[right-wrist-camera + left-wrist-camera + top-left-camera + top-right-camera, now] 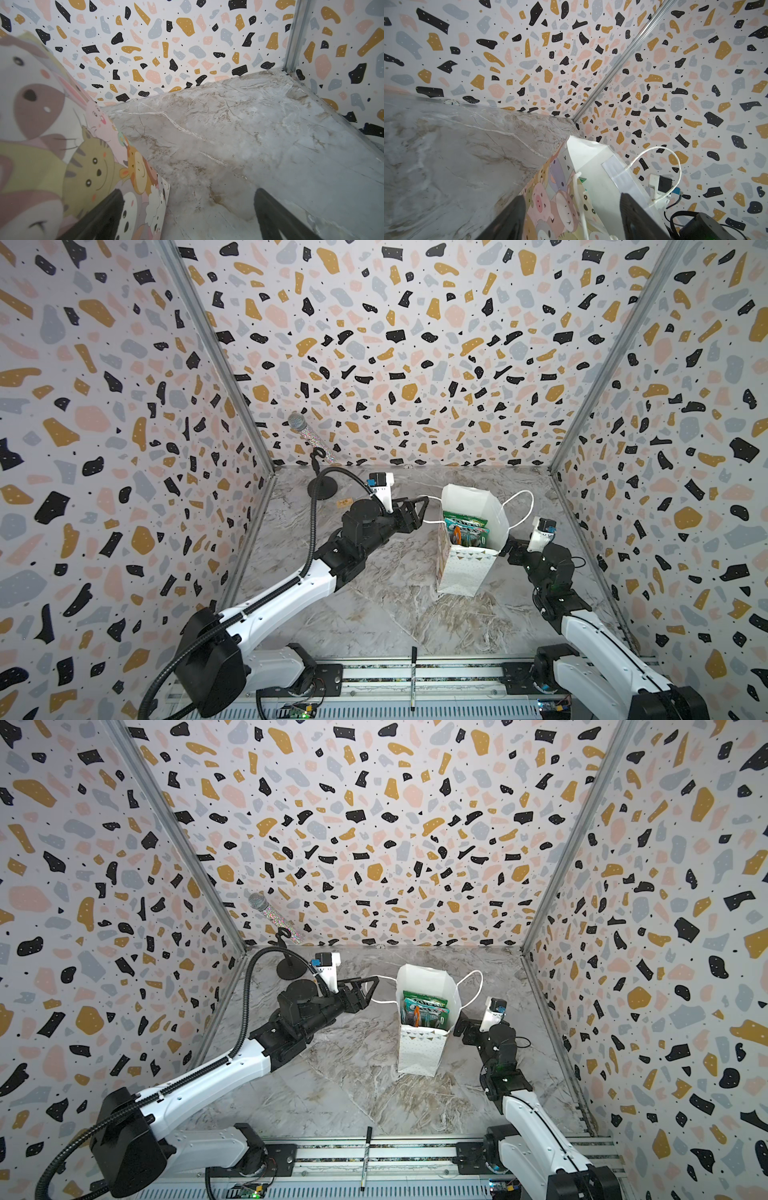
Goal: Take the snacks out of the paper bag
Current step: 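Reach the left gripper to the bag's rim while the right gripper approaches its side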
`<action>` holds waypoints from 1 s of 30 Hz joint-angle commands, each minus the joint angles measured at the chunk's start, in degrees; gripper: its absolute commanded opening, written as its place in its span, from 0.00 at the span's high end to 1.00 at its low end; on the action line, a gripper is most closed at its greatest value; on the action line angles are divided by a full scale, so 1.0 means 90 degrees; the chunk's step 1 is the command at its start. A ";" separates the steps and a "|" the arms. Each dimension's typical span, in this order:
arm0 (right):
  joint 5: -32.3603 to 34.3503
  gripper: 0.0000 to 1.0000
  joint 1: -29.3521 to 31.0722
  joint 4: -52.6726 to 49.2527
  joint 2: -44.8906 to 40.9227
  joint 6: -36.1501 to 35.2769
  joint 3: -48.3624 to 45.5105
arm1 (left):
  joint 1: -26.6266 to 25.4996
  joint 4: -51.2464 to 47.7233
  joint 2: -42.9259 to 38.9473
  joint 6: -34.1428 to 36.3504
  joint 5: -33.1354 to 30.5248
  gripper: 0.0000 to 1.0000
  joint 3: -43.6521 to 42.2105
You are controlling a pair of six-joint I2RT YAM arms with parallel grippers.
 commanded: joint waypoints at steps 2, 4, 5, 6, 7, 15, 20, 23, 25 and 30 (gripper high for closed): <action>-0.0169 0.01 0.0031 -0.0098 0.0017 -0.0016 0.0095 | -0.0010 0.0520 0.0337 -0.0223 0.0171 0.39 0.0486; -0.0227 0.01 0.0036 -0.0085 0.0030 -0.0018 0.0102 | -0.0010 0.0646 0.0472 -0.0286 0.0258 0.43 0.0562; -0.0249 0.01 0.0040 -0.0082 0.0030 -0.0017 0.0103 | -0.0008 0.0710 0.0530 -0.0297 0.0281 0.45 0.0593; -0.0277 0.01 0.0036 -0.0075 0.0037 -0.0017 0.0103 | -0.0010 0.0757 0.0595 -0.0311 0.0293 0.47 0.0621; -0.0297 0.01 0.0033 -0.0071 0.0056 -0.0032 0.0102 | -0.0009 0.0761 0.0647 -0.0341 0.0291 0.51 0.0660; -0.0401 0.01 0.0044 -0.0207 0.0222 0.0006 0.0161 | -0.0010 0.0713 0.0915 -0.0422 0.0433 0.89 0.0845; -0.0405 0.01 0.0088 -0.0428 0.0386 0.0048 0.0195 | 0.0000 0.0061 0.0866 -0.0162 0.0169 1.00 0.1092; -0.0620 0.01 0.0133 -0.0456 0.0591 0.0040 0.0229 | 0.0009 -0.0389 0.0835 0.0131 -0.0148 1.00 0.1394; -0.0846 0.01 0.0199 -0.0472 0.0786 0.0026 0.0285 | 0.0034 -0.0904 0.0830 0.0395 -0.0232 1.00 0.1665; -0.1216 0.01 0.0714 -0.0271 0.1308 -0.0054 0.0449 | 0.0336 -0.1644 0.1001 0.1224 0.0594 1.00 0.2395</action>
